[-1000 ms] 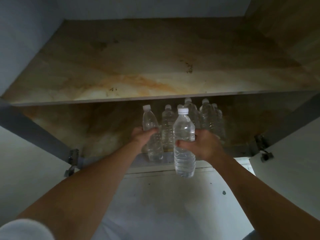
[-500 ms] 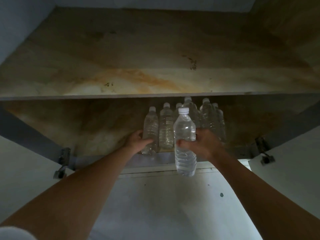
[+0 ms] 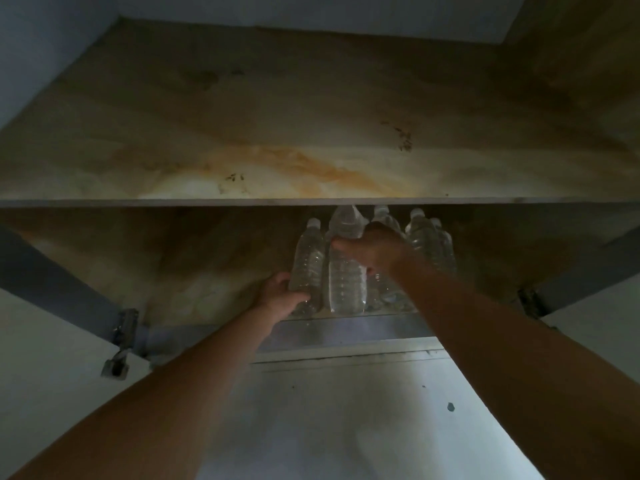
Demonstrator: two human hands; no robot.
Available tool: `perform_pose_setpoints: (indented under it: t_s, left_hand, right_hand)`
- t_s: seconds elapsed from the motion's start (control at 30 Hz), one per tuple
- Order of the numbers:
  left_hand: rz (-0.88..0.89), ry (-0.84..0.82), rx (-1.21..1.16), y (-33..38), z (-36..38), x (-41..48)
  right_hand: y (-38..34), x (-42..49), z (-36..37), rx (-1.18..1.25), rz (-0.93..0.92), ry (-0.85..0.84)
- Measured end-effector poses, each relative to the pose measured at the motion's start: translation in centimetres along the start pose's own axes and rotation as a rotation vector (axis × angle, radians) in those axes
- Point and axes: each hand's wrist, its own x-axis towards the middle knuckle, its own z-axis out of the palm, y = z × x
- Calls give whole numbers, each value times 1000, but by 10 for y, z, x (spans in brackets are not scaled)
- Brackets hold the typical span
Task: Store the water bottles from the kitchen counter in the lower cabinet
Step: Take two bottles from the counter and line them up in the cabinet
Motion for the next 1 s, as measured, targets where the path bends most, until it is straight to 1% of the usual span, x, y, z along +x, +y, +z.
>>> perform_pose_setpoints:
  t_s: [0.1, 0.13, 0.17, 0.2, 0.23, 0.27, 0.3, 0.33, 0.37, 0.47, 0.5, 0.53, 0.6, 0.63, 0.7, 0.77, 0.87, 0.93, 1.0]
  left_hand:
    - [51, -21, 15, -11, -2, 3]
    - [60, -13, 0, -14, -2, 4]
    - [72, -7, -13, -15, 0, 5]
    - [85, -6, -20, -12, 2, 0]
    - [100, -1, -31, -12, 5, -2]
    - [116, 8, -44, -11, 8, -3]
    - [134, 16, -56, -11, 11, -3]
    - [142, 20, -50, -11, 13, -3]
    - [153, 22, -35, -12, 13, -2]
    - [162, 17, -30, -13, 10, 2]
    - [162, 10, -23, -14, 8, 3]
    - [160, 3, -20, -13, 7, 1]
    - [155, -12, -42, -12, 7, 2]
    - [158, -9, -57, -11, 6, 3]
    - [165, 17, -82, -3, 5, -1]
    - [169, 28, -92, 5, 3, -6]
    - [202, 1, -51, 12, 3, -14]
    - [230, -32, 22, 11, 3, -19]
    - [258, -47, 41, 11, 3, -21]
  right_hand:
    - [-13, 17, 9, -1, 19, 43]
    - [-15, 16, 12, 12, 9, 8]
    - [-15, 19, 18, 3, -64, -23]
    - [-9, 25, 25, -24, -79, -22]
    - [-4, 29, 29, -53, -69, 6]
    - [0, 29, 34, -113, -17, 70]
    - [7, 31, 39, -222, -2, 171]
    - [8, 27, 41, -271, -23, 205]
    - [6, 21, 43, -289, -60, 183]
    - [1, 10, 42, -210, -139, 113]
    - [1, 9, 42, -224, -163, 88]
    - [3, 6, 42, -205, -163, 60]
    - [11, 2, 50, -47, -111, -31]
    - [16, 2, 56, 46, -76, -33]
    - [21, -1, 61, 161, -37, 25]
    - [21, -7, 63, 197, -35, 75]
    - [22, -15, 65, 282, -16, 88]
    - [30, -18, 68, 320, -52, 104]
    - [33, -29, 67, 292, -116, 94]
